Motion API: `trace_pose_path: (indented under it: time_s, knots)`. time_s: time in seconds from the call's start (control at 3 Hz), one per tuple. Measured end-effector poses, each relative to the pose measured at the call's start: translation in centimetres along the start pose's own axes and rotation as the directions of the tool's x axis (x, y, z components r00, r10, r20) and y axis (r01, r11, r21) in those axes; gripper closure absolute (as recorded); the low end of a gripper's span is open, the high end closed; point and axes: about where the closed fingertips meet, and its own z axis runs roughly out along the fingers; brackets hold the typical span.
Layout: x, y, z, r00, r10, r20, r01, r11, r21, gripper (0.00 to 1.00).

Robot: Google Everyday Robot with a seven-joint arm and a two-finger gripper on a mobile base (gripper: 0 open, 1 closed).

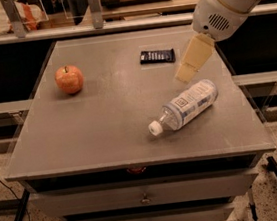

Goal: Pick apple

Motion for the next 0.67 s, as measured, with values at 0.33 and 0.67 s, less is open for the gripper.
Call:
trace_pose_path:
  time_s: [0.33, 0.67]
  knots:
    - [-2.0, 0.3, 2.2, 0.999, -0.015, 0.044, 0.015, 0.9999, -0.001, 0.00]
    - [-5.4, 0.8, 6.7, 0.991, -0.001, 0.132, 0.001, 1.0000, -0.003, 0.00]
